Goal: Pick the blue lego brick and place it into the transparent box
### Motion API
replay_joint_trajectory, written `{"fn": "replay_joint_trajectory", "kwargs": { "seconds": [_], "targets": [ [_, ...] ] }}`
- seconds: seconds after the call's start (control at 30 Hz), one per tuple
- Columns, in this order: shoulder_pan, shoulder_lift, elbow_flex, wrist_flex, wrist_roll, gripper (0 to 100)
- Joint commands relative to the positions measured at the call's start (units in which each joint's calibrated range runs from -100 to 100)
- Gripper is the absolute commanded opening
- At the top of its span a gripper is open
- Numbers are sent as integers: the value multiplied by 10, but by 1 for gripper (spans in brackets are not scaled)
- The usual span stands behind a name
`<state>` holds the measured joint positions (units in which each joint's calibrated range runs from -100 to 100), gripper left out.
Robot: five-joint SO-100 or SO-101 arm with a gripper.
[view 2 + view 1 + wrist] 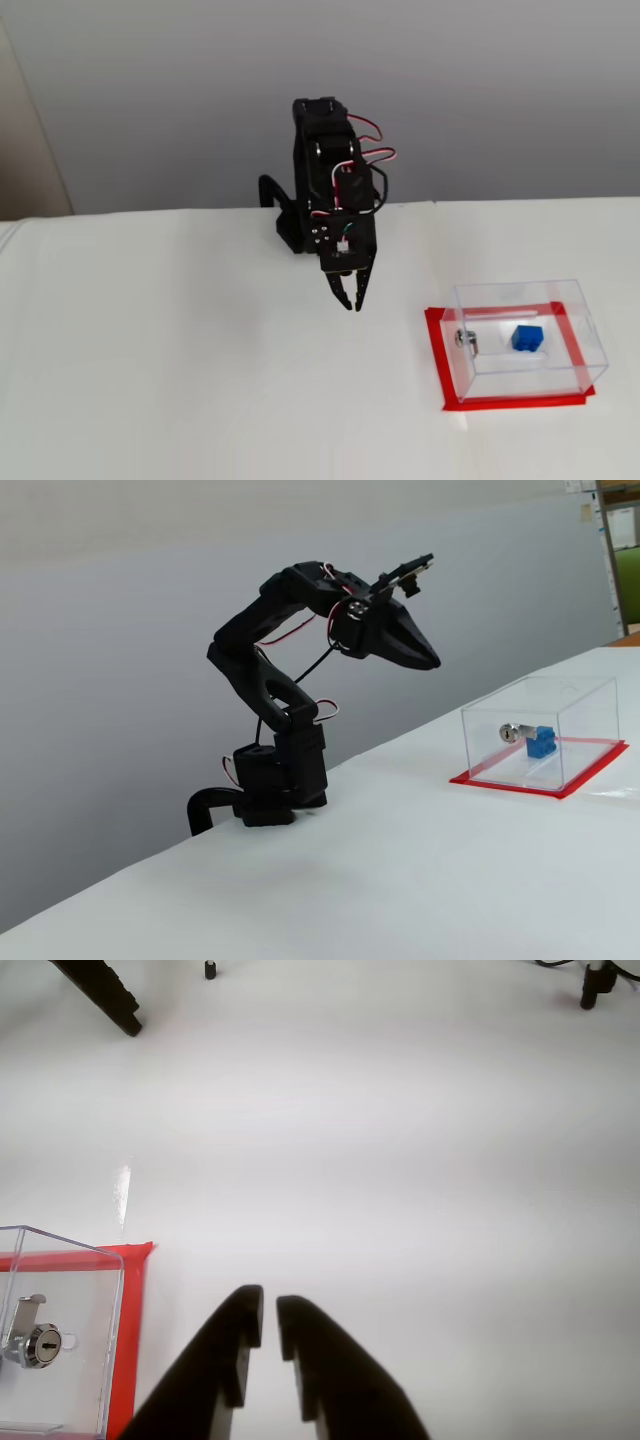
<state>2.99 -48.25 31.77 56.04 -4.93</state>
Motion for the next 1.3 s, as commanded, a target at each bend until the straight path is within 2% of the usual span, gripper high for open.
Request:
{"fn": "replay_joint_trajectory", "kwargs": {
  "seconds": [0.0, 0.2, 0.43, 0.93, 1.27],
  "targets": [
    [36, -67, 51, -9, -2, 2],
    [87, -147, 173, -36, 1, 1],
    [92, -249, 340, -109, 2, 1],
    [89, -375, 523, -113, 2, 1],
    [95, -518, 659, -112, 3, 1]
  ]
}}
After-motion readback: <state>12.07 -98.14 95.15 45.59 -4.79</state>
